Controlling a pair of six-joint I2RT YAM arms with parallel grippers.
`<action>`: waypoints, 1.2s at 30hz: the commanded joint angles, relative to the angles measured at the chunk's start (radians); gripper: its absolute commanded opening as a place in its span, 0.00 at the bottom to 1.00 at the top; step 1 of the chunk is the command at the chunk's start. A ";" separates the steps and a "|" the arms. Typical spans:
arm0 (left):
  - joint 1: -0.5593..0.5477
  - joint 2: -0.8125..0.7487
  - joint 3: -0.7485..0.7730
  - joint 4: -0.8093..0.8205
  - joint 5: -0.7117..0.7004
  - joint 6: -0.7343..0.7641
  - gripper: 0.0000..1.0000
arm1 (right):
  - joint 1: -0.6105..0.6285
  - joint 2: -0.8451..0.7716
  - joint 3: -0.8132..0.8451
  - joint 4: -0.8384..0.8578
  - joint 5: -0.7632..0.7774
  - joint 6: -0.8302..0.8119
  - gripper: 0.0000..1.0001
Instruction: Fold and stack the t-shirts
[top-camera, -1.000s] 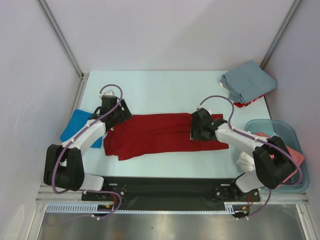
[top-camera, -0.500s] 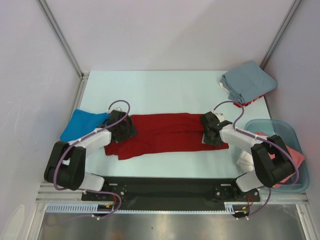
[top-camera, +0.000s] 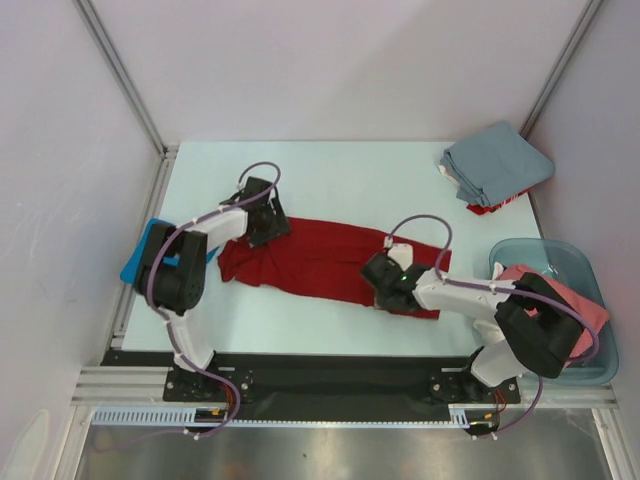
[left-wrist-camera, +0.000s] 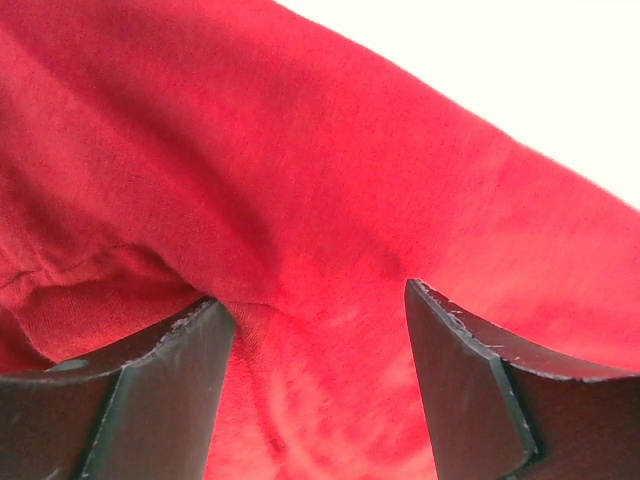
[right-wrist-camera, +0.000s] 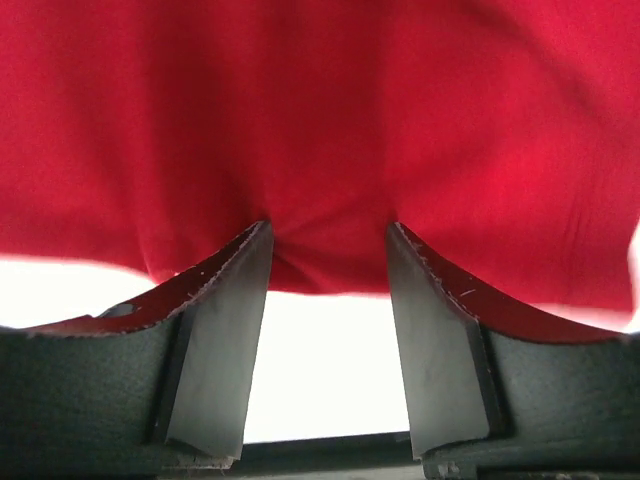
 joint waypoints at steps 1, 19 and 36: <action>-0.030 0.213 0.165 0.038 0.072 0.017 0.73 | 0.197 0.122 -0.016 -0.014 -0.264 0.136 0.57; -0.164 0.747 1.162 0.016 0.324 0.132 0.81 | 0.106 0.096 0.350 0.215 -0.575 -0.080 0.66; -0.118 0.070 0.421 0.136 0.190 0.166 0.93 | -0.573 0.397 0.486 0.369 -0.850 -0.221 0.59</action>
